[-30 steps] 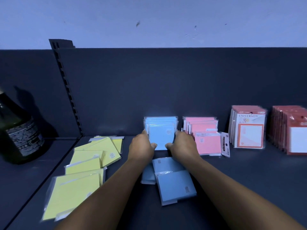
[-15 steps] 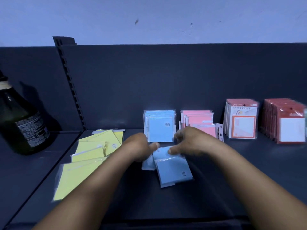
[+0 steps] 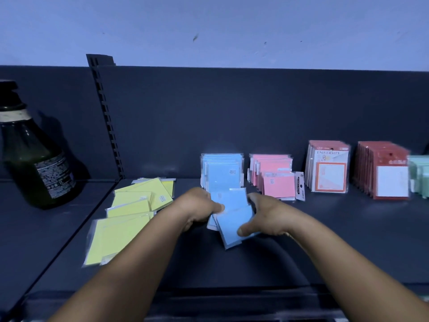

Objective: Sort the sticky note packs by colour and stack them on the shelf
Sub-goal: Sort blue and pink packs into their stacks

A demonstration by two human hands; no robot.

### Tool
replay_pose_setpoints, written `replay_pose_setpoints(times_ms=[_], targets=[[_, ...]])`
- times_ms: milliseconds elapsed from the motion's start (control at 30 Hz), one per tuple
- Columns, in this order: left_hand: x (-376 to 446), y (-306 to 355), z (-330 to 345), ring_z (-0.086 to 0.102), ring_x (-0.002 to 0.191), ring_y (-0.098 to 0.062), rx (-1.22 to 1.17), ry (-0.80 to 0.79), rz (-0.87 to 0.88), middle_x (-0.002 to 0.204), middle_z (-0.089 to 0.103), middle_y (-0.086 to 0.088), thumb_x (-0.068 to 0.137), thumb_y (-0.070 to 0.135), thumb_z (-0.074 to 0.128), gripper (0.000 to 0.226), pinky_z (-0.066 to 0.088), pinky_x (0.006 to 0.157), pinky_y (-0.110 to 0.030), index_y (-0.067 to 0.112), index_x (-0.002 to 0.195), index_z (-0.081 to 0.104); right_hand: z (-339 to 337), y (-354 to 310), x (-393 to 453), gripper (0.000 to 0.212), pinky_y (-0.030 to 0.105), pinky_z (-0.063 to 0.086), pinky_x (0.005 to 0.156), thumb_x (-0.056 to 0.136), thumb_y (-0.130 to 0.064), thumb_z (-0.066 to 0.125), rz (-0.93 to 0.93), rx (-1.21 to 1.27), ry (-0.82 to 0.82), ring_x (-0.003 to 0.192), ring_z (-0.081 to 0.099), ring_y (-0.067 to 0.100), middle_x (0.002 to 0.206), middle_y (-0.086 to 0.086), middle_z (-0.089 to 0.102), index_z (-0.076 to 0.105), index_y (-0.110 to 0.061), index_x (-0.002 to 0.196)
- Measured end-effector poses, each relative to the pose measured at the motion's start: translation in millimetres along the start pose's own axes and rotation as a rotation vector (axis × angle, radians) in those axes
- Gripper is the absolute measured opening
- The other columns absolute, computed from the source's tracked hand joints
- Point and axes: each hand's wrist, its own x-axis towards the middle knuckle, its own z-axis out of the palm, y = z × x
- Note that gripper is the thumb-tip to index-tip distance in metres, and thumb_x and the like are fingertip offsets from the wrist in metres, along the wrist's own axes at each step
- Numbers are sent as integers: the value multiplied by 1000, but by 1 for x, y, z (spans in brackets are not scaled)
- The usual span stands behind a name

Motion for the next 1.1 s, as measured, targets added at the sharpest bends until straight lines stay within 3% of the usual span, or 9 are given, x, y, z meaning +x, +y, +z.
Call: replay_pose_setpoints(times_ms=[67,133,200,267,367,500,633,833,1100], targets=[[6,-3,2,54,75,-20,-152,7,36,99,72,-13,51,47,68,67,39,75,-33,5,102,60,3,3,1,46,21,49,74,70,-21,81,-13,79,70,86,61,8,97,-9,65,55,-22,107],[-2,2,3,52,73,-19,-209,3,122,86,66,-5,66,49,66,50,39,73,-32,10,95,56,6,4,5,46,26,52,83,72,-19,80,-27,177,157,90,64,10,101,-8,67,57,-21,111],[-8,5,4,66,84,-17,-241,-26,238,97,69,1,80,31,69,31,52,83,-34,16,103,56,7,2,9,55,35,51,92,69,-21,82,-50,235,240,96,65,14,106,-7,68,56,-23,118],[-12,4,6,68,95,-16,-167,-4,292,107,69,1,79,14,70,40,54,89,-36,21,114,52,7,1,12,58,38,51,92,65,-26,82,-66,223,278,96,65,16,107,-6,67,55,-24,116],[-11,-7,12,63,82,-16,-71,90,277,100,66,-2,77,7,68,44,52,74,-31,26,111,47,9,1,10,60,29,47,94,69,-19,80,-73,195,249,100,60,14,114,-4,60,50,-23,120],[-10,-15,20,64,96,-17,-41,111,243,107,64,0,78,12,69,52,53,89,-38,25,120,42,14,-2,4,92,20,38,99,78,-17,73,-96,117,206,121,49,13,141,-5,43,18,-32,149],[-6,-12,24,59,103,-18,63,127,236,115,58,-1,87,16,60,48,50,92,-37,20,127,35,18,-8,10,92,23,39,94,86,-14,61,-76,14,167,123,49,18,149,-4,36,0,-30,152],[2,-8,26,30,134,-28,397,184,148,142,32,-11,95,28,51,54,32,107,-36,6,139,28,13,-6,20,44,25,41,82,89,-20,59,37,-130,250,114,55,22,128,4,58,47,-16,131],[27,3,23,43,125,-31,340,296,102,136,42,-14,93,24,58,47,39,102,-40,3,129,37,9,-13,50,27,28,42,75,88,-22,62,101,-118,367,103,58,26,112,8,62,57,-8,110]])
